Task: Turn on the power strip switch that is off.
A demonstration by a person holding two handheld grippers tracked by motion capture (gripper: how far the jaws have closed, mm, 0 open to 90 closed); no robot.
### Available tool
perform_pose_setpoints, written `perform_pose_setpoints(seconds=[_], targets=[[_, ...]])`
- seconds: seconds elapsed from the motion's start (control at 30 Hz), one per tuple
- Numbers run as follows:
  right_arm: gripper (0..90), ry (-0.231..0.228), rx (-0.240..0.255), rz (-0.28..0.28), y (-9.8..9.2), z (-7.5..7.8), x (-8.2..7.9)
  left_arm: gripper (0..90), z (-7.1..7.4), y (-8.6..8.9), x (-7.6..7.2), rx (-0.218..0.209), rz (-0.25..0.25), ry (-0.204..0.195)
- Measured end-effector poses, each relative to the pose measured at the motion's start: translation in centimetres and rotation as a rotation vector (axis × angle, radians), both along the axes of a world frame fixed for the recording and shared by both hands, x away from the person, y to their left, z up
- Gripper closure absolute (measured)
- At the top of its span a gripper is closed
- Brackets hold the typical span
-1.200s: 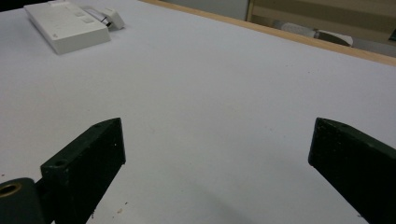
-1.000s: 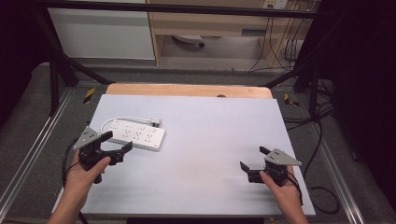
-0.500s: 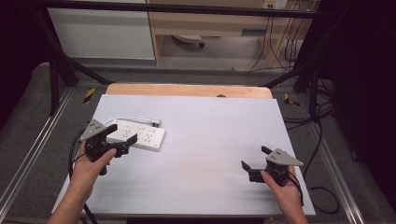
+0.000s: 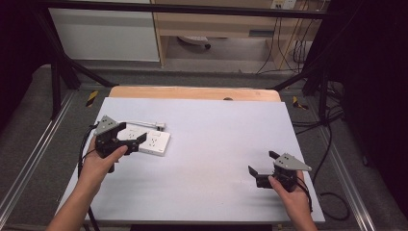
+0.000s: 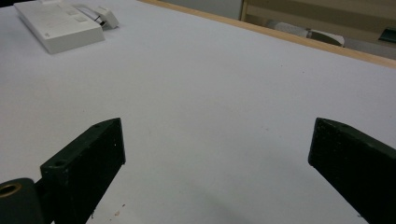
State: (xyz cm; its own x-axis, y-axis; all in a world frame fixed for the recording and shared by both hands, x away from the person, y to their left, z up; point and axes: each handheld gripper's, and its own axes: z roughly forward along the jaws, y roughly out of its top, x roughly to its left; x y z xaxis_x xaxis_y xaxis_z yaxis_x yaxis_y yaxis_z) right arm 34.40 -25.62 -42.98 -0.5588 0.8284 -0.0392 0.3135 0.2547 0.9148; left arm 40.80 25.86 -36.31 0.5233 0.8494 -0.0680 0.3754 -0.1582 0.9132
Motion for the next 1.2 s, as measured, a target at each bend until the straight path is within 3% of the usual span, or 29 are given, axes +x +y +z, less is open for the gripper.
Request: perform_pose_setpoints(seconds=[0.7, 1.2], targets=[[4.4, 0.009, 0.003, 0.007, 0.1, 0.0, 0.0, 8.4, 1.4, 0.6, 2.8, -0.040, 0.056, -0.024], [4.3, 0.012, 0.007, 0.021, 0.2, -0.1, 0.0, 8.5, 0.9, 1.7, 4.4, -0.062, 0.097, -0.016]])
